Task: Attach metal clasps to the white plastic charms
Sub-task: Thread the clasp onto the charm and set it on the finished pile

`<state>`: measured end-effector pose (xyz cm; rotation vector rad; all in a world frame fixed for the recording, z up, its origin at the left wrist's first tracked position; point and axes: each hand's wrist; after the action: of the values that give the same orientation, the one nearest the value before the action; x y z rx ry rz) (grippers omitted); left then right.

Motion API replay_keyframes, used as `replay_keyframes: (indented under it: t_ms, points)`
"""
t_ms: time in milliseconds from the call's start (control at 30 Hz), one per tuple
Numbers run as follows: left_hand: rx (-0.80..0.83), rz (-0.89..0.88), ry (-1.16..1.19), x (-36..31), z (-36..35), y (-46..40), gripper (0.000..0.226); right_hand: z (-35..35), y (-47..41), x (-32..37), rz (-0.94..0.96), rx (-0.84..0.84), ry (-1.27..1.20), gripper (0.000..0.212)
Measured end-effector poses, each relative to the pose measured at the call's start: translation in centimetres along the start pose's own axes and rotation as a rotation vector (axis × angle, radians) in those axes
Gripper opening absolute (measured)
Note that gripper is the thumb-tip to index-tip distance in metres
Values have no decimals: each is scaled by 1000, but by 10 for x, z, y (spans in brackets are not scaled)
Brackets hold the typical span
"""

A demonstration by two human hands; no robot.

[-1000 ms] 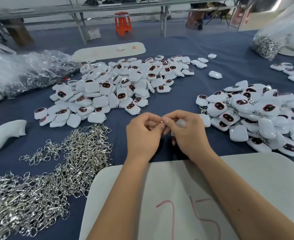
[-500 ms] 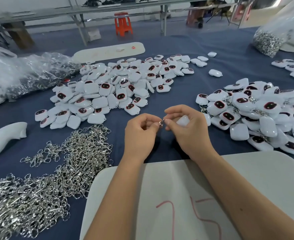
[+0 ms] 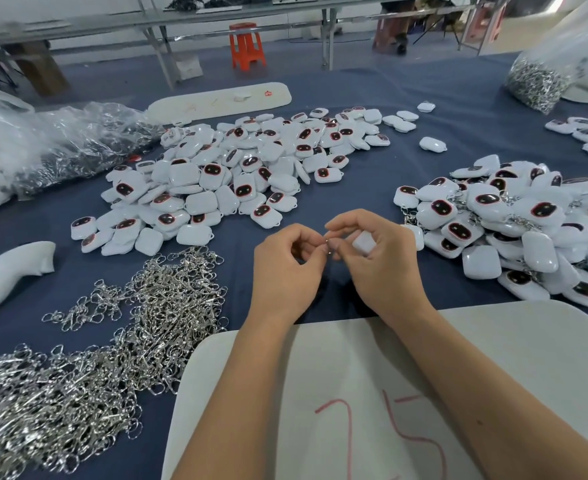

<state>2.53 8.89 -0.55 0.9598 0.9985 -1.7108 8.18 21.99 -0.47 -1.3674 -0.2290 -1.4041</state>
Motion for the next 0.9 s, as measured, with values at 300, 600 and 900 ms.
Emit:
replay_keyframes:
  t_ms: [300, 600, 900]
  points:
    - [-36, -95, 28, -3, 1, 2, 14, 1, -3, -4, -166, 85, -86, 9]
    - [8, -105, 91, -7, 2, 3, 12, 4, -4, -1, -123, 99, -131, 16]
    - [70, 74, 214, -6, 2, 1, 12, 2, -1, 3, -28, 83, -37, 14]
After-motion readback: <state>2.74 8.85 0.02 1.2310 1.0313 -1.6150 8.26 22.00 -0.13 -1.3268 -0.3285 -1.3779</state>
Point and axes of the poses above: each hand's wrist, its own y-axis away from the middle knuckle, its own z-axis out of the back of the hand, x = y × z, and after that the axes turned 4 degrees about z, right-handed
